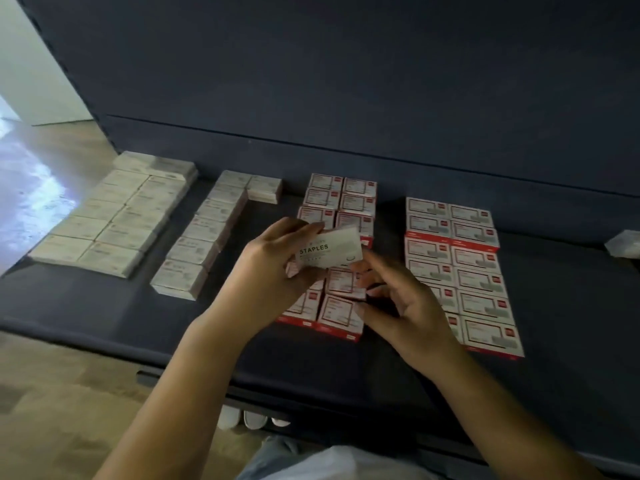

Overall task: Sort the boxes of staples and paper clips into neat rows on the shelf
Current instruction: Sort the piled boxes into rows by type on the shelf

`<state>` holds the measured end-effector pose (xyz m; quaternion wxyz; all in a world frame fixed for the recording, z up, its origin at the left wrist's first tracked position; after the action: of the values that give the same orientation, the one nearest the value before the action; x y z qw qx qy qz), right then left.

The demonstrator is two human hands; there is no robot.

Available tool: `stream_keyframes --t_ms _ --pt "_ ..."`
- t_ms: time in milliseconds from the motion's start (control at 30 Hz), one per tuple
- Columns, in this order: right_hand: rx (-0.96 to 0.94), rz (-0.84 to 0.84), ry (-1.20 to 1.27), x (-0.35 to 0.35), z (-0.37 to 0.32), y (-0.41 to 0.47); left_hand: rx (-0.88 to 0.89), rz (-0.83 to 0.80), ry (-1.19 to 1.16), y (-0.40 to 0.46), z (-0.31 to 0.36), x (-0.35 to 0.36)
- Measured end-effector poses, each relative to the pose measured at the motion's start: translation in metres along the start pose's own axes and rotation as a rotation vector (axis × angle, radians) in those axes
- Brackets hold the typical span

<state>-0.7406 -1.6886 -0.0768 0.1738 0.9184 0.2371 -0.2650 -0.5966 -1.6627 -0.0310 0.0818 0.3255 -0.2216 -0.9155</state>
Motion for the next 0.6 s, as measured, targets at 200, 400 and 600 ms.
stream_keyframes --t_ms 200,400,600 --pt "-0.037 -0.075 0.016 0.056 -0.038 0.037 -0.044 0.053 -0.010 -0.013 -0.039 -0.069" --pt "-0.101 -0.196 -0.155 0.118 -0.072 0.077 -0.080 0.035 0.207 -0.027 -0.080 -0.124" --pt "-0.252 -0.148 -0.241 0.158 -0.105 0.098 -0.136 0.135 0.337 -0.055 -0.133 -0.176"
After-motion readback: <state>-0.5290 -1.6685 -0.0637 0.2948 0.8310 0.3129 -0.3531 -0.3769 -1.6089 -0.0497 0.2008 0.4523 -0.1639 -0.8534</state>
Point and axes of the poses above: each hand's wrist, its own y-axis towards the middle knuckle, its own x-axis out of the palm, z = x × y, the point moved 9 cm from there along y, towards the middle knuckle, and after that the axes turned 14 degrees about -y, right-handed, at the moved point
